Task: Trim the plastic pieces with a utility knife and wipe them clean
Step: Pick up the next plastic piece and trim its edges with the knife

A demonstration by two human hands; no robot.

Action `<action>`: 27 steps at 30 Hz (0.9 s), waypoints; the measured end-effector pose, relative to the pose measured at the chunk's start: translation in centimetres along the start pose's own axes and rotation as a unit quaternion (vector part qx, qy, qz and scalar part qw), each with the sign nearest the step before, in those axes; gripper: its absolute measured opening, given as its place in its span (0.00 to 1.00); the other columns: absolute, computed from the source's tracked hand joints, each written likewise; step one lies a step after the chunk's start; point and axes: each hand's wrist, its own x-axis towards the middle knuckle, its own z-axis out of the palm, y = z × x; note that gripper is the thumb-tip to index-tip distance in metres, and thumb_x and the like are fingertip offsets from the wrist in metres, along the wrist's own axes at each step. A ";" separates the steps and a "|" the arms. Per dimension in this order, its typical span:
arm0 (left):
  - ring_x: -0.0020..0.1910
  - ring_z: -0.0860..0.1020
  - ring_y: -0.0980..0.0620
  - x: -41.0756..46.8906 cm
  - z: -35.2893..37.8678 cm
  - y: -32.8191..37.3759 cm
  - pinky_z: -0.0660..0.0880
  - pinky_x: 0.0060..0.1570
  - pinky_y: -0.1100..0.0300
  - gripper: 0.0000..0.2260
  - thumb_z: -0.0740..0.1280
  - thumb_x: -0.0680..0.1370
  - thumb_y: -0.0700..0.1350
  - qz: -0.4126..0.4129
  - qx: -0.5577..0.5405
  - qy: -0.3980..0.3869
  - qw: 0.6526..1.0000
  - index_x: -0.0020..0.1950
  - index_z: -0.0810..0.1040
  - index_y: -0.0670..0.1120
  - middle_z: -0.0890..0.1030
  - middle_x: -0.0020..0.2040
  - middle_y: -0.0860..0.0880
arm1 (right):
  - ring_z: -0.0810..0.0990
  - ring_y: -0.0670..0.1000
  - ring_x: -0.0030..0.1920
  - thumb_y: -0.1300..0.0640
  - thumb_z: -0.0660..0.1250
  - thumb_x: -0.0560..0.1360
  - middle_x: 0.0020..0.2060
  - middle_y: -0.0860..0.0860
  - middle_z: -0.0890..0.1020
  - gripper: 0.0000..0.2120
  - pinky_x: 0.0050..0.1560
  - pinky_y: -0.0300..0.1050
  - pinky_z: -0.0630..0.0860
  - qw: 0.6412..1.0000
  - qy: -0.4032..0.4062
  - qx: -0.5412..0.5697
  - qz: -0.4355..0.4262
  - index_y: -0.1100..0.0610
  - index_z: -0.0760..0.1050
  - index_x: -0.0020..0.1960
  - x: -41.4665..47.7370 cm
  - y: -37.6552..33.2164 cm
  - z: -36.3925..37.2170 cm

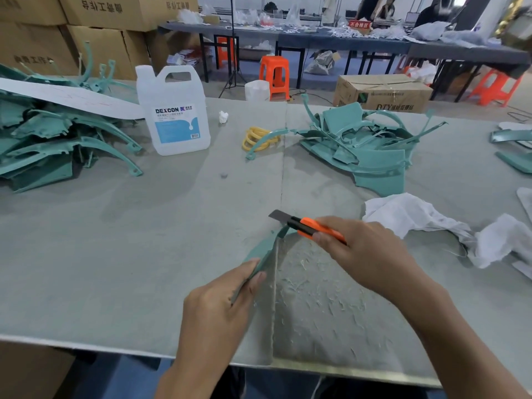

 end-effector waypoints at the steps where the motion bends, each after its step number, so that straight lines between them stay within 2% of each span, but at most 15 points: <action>1: 0.43 0.83 0.63 0.1 -0.1 0.0 0.76 0.44 0.69 0.12 0.71 0.76 0.57 -0.002 -0.001 0.003 1.000 0.56 0.86 0.56 0.85 0.48 0.63 | 0.78 0.50 0.37 0.39 0.55 0.83 0.33 0.43 0.77 0.14 0.39 0.48 0.75 1.000 0.019 -0.010 -0.003 0.38 0.72 0.64 0.1 0.1 0.3; 3: 0.44 0.82 0.66 0.3 -0.2 0.0 0.76 0.44 0.68 0.11 0.71 0.76 0.59 -0.011 -0.019 0.009 1.000 0.57 0.85 0.60 0.85 0.48 0.66 | 0.77 0.52 0.36 0.38 0.53 0.82 0.31 0.43 0.73 0.15 0.37 0.49 0.73 0.998 0.059 -0.028 -0.012 0.37 0.71 0.65 -0.1 -0.2 0.9; 5: 0.45 0.82 0.68 0.4 -0.4 -0.2 0.76 0.45 0.68 0.13 0.69 0.75 0.62 -0.019 -0.041 0.005 0.999 0.59 0.82 0.64 0.84 0.47 0.67 | 0.78 0.51 0.36 0.38 0.55 0.82 0.30 0.44 0.74 0.15 0.38 0.51 0.75 0.997 0.074 0.030 -0.013 0.38 0.72 0.65 -0.6 -0.5 1.2; 7: 0.44 0.82 0.67 0.5 -0.3 -0.5 0.77 0.45 0.67 0.14 0.70 0.75 0.63 -0.019 -0.044 0.006 0.999 0.57 0.84 0.61 0.84 0.47 0.66 | 0.78 0.47 0.32 0.37 0.56 0.80 0.32 0.47 0.79 0.16 0.38 0.54 0.78 0.992 0.044 0.113 -0.026 0.39 0.75 0.62 -1.2 -0.8 1.2; 10: 0.43 0.83 0.64 0.5 -0.1 -0.6 0.78 0.45 0.61 0.15 0.69 0.74 0.62 -0.018 -0.049 0.012 0.999 0.56 0.86 0.58 0.85 0.46 0.66 | 0.79 0.45 0.32 0.37 0.57 0.79 0.36 0.45 0.82 0.14 0.36 0.49 0.78 0.987 -0.007 0.146 -0.061 0.38 0.75 0.60 -2.1 -1.5 1.4; 13: 0.40 0.82 0.63 0.5 0.0 -0.3 0.76 0.42 0.63 0.17 0.64 0.74 0.64 -0.003 -0.043 0.012 0.999 0.58 0.83 0.61 0.84 0.45 0.67 | 0.79 0.46 0.33 0.39 0.57 0.80 0.36 0.45 0.82 0.12 0.38 0.50 0.78 0.987 -0.032 0.143 -0.066 0.38 0.76 0.59 -2.7 -1.9 1.5; 16: 0.37 0.80 0.60 0.6 0.0 0.0 0.74 0.39 0.66 0.16 0.63 0.74 0.64 0.006 -0.034 0.008 0.999 0.62 0.74 0.68 0.83 0.42 0.66 | 0.79 0.46 0.34 0.38 0.56 0.80 0.36 0.45 0.81 0.14 0.38 0.49 0.79 0.990 -0.032 0.127 -0.059 0.38 0.76 0.59 -2.7 -2.0 1.5; 18: 0.35 0.79 0.61 0.6 0.0 -0.1 0.74 0.38 0.67 0.15 0.66 0.75 0.62 0.005 -0.035 0.009 0.999 0.62 0.74 0.69 0.83 0.41 0.66 | 0.79 0.46 0.33 0.37 0.56 0.80 0.36 0.44 0.82 0.14 0.36 0.45 0.77 0.989 -0.034 0.134 -0.059 0.37 0.76 0.58 -2.5 -1.9 1.7; 21: 0.40 0.81 0.64 0.5 0.0 -0.4 0.75 0.40 0.68 0.15 0.66 0.75 0.62 0.007 -0.038 0.001 0.999 0.62 0.77 0.68 0.83 0.43 0.69 | 0.78 0.43 0.31 0.40 0.59 0.82 0.36 0.43 0.82 0.10 0.32 0.40 0.74 0.985 -0.041 0.162 -0.045 0.36 0.77 0.58 -1.9 -1.0 2.6; 25: 0.44 0.82 0.68 0.4 0.3 -0.9 0.77 0.45 0.67 0.14 0.68 0.75 0.62 0.015 -0.042 0.009 0.999 0.57 0.85 0.59 0.84 0.48 0.68 | 0.79 0.46 0.32 0.42 0.60 0.82 0.34 0.44 0.83 0.08 0.40 0.52 0.81 0.982 -0.020 0.184 0.028 0.35 0.78 0.55 -1.1 0.8 2.9; 27: 0.45 0.82 0.68 0.4 0.5 -1.0 0.76 0.44 0.70 0.15 0.67 0.74 0.63 0.012 -0.049 0.017 0.999 0.58 0.82 0.63 0.83 0.48 0.70 | 0.79 0.46 0.33 0.40 0.59 0.82 0.34 0.42 0.82 0.08 0.40 0.51 0.81 0.989 0.002 0.146 0.030 0.35 0.76 0.56 -1.0 1.0 3.2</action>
